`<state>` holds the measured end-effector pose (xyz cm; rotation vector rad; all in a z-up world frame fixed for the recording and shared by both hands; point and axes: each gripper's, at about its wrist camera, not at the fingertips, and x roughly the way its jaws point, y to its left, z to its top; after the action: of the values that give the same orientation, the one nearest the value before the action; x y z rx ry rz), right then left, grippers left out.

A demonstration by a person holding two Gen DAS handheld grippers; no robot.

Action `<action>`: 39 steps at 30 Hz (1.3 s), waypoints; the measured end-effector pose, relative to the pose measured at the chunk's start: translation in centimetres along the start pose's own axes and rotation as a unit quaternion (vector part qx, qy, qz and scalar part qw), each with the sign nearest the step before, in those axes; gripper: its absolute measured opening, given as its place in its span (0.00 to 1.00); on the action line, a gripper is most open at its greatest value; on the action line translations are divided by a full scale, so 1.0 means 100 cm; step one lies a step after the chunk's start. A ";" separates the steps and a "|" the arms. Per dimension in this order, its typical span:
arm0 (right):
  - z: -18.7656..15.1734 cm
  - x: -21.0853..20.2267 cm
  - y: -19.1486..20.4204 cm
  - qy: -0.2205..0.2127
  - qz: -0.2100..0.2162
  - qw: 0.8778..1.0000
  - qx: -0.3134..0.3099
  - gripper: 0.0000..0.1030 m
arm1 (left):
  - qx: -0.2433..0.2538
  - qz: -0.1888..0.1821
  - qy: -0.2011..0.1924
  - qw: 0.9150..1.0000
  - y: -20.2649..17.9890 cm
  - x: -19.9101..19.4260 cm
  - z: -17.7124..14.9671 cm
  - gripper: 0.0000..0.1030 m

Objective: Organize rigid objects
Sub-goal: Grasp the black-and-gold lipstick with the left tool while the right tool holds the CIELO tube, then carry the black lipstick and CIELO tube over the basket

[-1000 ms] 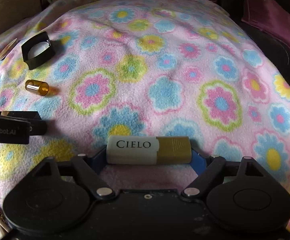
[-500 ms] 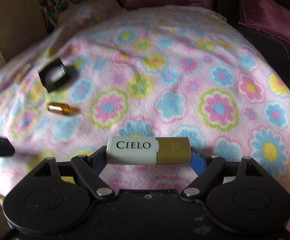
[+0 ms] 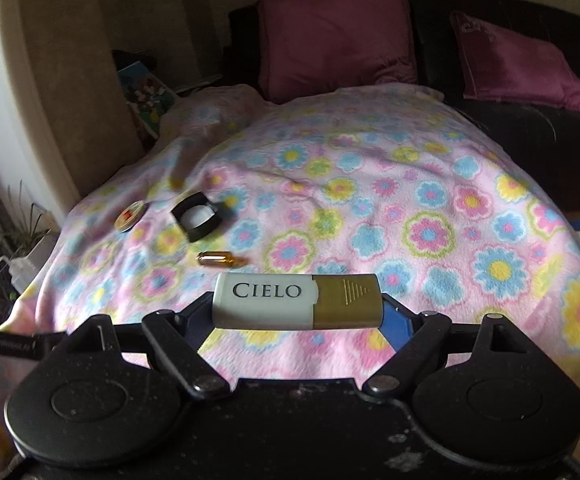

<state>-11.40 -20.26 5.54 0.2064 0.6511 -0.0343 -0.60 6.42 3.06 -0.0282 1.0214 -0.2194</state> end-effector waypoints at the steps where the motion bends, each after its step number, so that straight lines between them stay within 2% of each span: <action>1: -0.003 -0.007 0.003 0.000 0.004 1.000 -0.001 0.82 | -0.001 -0.005 -0.001 1.000 -0.002 -0.004 -0.004 0.76; 6: -0.020 -0.037 0.019 -0.004 0.010 1.000 -0.013 0.82 | 0.019 0.006 -0.028 0.999 -0.013 -0.025 -0.021 0.76; 9: -0.027 -0.047 0.032 0.000 0.019 0.999 -0.049 0.82 | 0.025 0.008 -0.028 0.999 -0.017 -0.031 -0.029 0.76; 14: -0.037 -0.050 0.052 0.008 0.044 0.993 -0.106 0.82 | 0.056 0.033 -0.034 0.997 -0.030 -0.032 -0.034 0.76; 22: -0.035 -0.046 0.046 0.018 0.049 0.995 -0.087 0.82 | 0.045 0.027 -0.021 0.998 -0.029 -0.034 -0.040 0.76; 26: -0.036 -0.046 0.047 0.018 0.050 0.994 -0.096 0.82 | 0.039 0.028 -0.016 0.999 -0.028 -0.033 -0.041 0.76; 28: -0.037 -0.046 0.050 0.019 0.052 0.993 -0.104 0.82 | 0.038 0.017 -0.012 0.999 -0.028 -0.034 -0.043 0.76; 31: -0.038 -0.044 0.053 0.023 0.055 0.992 -0.113 0.82 | 0.055 0.023 -0.016 0.998 -0.035 -0.034 -0.045 0.76; 39: -0.038 -0.042 0.053 0.033 0.058 0.991 -0.113 0.82 | 0.099 0.021 0.009 0.995 -0.052 -0.021 -0.046 0.76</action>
<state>-16.50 -14.44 6.06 0.0264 0.7025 0.1585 -6.48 2.14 3.08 0.1753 1.0128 -0.2832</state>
